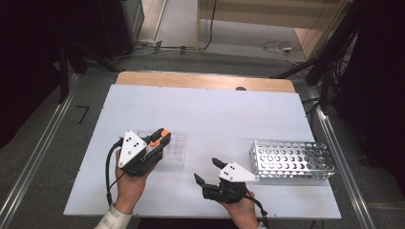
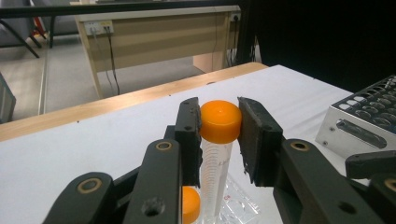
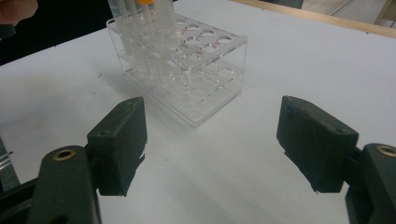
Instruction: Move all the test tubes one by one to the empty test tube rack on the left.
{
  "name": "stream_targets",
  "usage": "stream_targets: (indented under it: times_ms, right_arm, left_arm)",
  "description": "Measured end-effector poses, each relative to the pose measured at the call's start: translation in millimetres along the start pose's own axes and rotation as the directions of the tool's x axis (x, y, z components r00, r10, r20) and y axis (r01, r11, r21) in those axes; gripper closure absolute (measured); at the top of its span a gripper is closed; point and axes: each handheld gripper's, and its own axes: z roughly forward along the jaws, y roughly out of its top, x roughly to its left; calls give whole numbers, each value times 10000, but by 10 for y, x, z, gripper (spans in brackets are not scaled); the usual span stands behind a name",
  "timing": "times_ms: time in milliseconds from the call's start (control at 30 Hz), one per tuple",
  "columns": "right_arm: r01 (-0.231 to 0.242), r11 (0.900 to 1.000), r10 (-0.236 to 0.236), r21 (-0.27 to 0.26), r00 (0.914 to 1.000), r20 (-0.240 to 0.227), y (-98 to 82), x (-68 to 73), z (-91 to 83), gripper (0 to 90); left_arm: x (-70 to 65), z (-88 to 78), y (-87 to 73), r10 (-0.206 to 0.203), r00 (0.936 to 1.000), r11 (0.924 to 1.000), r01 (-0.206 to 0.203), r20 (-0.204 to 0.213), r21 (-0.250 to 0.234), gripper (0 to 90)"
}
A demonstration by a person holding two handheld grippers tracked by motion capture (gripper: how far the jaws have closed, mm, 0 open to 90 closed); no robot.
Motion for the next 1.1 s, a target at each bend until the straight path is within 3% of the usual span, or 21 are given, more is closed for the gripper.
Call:
stream_targets:
  times_ms: [700, 1100]
  right_arm:
    - [-80, 10000, 80, 24, 10000, -29, -6, -5, -17, 229]
    - [-87, 10000, 87, 41, 10000, -25, -10, -6, -15, 229]
  left_arm:
    - [-15, 180, -200, 67, 10000, 9954, -65, -13, 955, 696]
    - [7, 114, -146, -335, 9994, 9961, 330, 48, 818, 451]
